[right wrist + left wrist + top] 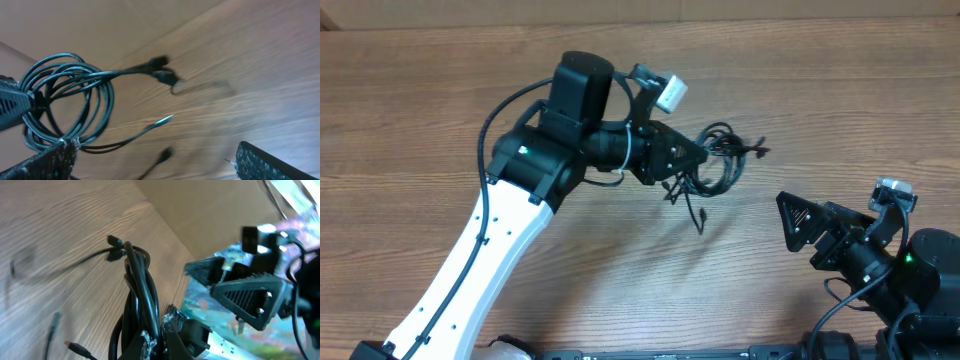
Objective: Untangle cables
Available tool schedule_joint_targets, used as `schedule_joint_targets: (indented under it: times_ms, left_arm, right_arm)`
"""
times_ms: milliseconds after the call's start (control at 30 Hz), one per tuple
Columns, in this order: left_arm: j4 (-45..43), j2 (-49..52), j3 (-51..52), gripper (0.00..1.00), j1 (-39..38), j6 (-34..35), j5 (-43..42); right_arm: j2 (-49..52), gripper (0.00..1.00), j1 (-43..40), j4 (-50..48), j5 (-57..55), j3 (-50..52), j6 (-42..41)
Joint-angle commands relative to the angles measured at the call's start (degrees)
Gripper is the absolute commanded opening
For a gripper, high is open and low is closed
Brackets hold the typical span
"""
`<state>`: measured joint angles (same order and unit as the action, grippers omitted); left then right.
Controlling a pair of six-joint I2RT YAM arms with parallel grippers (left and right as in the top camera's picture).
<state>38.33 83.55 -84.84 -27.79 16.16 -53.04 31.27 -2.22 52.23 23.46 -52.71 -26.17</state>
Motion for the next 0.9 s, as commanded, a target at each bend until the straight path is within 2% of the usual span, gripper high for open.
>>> schedule_joint_targets:
  times_ms: [0,333,500,567,600,633,700,833,867]
  left_arm:
    - [-4.0,-0.8,-1.5,0.04,-2.3,-5.5,-7.0]
    - [-12.2,-0.8,-1.5,0.04,-8.6,-7.2,-8.5]
    - [-12.9,-0.8,-1.5,0.04,-10.8,-7.1,-8.5]
    - [-12.9,-0.8,-1.5,0.04,-12.0,-7.0,-8.5]
    - [-12.9,-0.8,-1.5,0.04,-12.5,-7.0,-8.5]
    - [-13.0,-0.8,-1.5,0.04,-12.9,-7.0,-8.5]
    - [-13.1,-0.8,-1.5,0.04,-13.7,-7.0,-8.5]
    - [-13.3,-0.8,-1.5,0.04,-14.3,-7.0,-7.9]
    - [-13.3,-0.8,-1.5,0.04,-14.2,-7.0,-7.8]
  right_arm:
    - [0.0,1.0,-0.1,-0.3,4.2,-0.6,-7.3]
    - [0.0,1.0,-0.1,-1.7,14.1,-0.6,-7.3]
    - [0.0,1.0,-0.1,-3.1,15.7,-0.6,-7.3]
    - [0.0,0.79,-0.1,-3.3,15.7,-0.6,-7.3]
    - [0.0,0.62,-0.1,-3.3,15.7,-0.6,-7.3]
    - [0.0,0.49,-0.1,-3.3,15.7,-0.6,-7.3]
    - [0.0,0.3,-0.1,-3.2,15.7,-0.6,-7.3]
    - [0.0,0.04,-0.1,-2.5,15.6,-0.6,-6.8]
    - [0.0,0.04,-0.1,-2.4,15.6,-0.6,-6.8]
